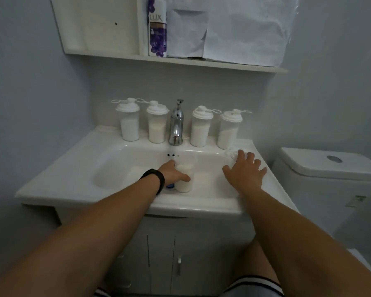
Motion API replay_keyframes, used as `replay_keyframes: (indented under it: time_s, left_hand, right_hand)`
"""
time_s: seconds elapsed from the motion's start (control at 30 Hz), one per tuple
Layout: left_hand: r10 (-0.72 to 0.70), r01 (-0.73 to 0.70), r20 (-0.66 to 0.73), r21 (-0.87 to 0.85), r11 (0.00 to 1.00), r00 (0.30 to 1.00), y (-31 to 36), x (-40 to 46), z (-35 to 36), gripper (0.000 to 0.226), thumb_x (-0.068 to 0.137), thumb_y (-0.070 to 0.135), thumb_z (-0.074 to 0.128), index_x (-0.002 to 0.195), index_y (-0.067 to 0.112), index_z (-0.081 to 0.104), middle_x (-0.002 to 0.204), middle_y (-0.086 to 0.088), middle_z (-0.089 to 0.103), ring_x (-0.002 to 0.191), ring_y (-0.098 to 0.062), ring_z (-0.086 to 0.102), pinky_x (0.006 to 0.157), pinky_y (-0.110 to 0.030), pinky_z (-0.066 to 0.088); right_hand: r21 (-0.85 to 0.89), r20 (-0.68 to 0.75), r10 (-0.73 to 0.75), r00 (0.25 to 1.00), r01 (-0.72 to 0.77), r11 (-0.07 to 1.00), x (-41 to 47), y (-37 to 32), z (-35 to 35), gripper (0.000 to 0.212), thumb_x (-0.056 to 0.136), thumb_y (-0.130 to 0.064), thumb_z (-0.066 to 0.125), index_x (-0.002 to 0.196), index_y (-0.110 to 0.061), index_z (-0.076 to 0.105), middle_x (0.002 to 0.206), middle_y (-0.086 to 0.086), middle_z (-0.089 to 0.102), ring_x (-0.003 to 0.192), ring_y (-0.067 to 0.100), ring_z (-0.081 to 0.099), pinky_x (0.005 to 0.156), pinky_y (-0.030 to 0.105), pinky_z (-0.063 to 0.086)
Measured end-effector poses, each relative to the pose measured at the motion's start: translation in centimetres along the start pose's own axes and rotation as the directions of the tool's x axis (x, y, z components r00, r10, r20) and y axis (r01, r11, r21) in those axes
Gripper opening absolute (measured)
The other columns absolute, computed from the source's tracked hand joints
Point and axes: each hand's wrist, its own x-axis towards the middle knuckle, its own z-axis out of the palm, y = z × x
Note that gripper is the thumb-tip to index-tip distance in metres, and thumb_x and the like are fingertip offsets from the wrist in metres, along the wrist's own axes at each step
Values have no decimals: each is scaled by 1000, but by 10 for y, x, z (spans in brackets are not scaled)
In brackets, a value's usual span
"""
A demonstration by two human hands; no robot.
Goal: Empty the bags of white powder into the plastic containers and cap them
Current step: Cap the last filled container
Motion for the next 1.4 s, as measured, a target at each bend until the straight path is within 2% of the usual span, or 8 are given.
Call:
replay_keyframes:
  time_s: [0.13,0.3,0.63,0.73,0.87,1.03,1.17,1.4]
  left_hand:
    - [26,-26,52,-1,1000,998,-5,17,-3,91,63,43,94,140,21,53,135,0,63,120,-23,60,109,-43,48]
    - [103,-107,130,24,994,986,-4,28,-9,67,71,38,93,129,26,61,121,8,69,111,-16,64,98,-33,51]
    - [174,-180,124,46,983,977,-13,44,-3,93,51,62,88,131,33,50,124,8,63,112,-17,63,93,-43,59]
    - [169,-174,113,41,984,979,-12,37,-3,79,65,54,90,128,31,49,121,6,62,110,-19,62,75,-40,62]
    - [160,-164,118,25,986,980,-15,32,-2,76,66,52,91,127,34,51,120,8,62,108,-18,63,82,-42,63]
    - [194,-201,100,62,978,976,-15,32,2,101,48,71,89,135,33,53,126,11,65,111,-13,64,93,-40,59]
    - [224,-235,115,88,968,968,-10,28,4,66,62,59,89,116,34,60,111,13,68,103,-9,65,95,-35,55]
    - [242,-257,162,79,963,956,-8,27,7,78,65,60,87,133,39,53,120,16,65,109,-7,62,99,-36,54]
  right_hand:
    - [40,-24,23,999,-22,999,22,-2,6,84,92,-62,53,157,-26,14,164,9,19,148,40,25,120,64,19]
    - [102,-31,65,997,-62,993,49,4,10,86,91,-63,56,157,-27,15,164,11,21,148,41,26,120,65,18]
    - [37,-104,-73,992,78,996,63,0,12,67,94,-60,53,145,-17,46,140,17,49,122,41,51,104,47,42]
    - [59,-85,-74,994,79,995,61,0,14,80,90,-70,52,150,-19,41,147,16,47,127,41,48,107,46,39]
    - [81,-73,-170,983,176,981,53,-2,13,82,87,-71,54,152,-21,41,142,11,58,126,38,50,106,46,41]
    - [310,-200,-281,939,333,890,30,-15,12,71,78,-65,68,136,-24,58,121,4,70,110,29,60,90,39,48]
    - [555,-192,-323,927,374,743,14,-39,15,61,82,-54,76,134,-27,59,121,-5,66,109,16,61,89,28,41]
    - [612,-212,-429,878,461,643,13,-59,26,63,77,-63,69,130,-29,62,117,-14,61,106,-1,56,93,16,43]
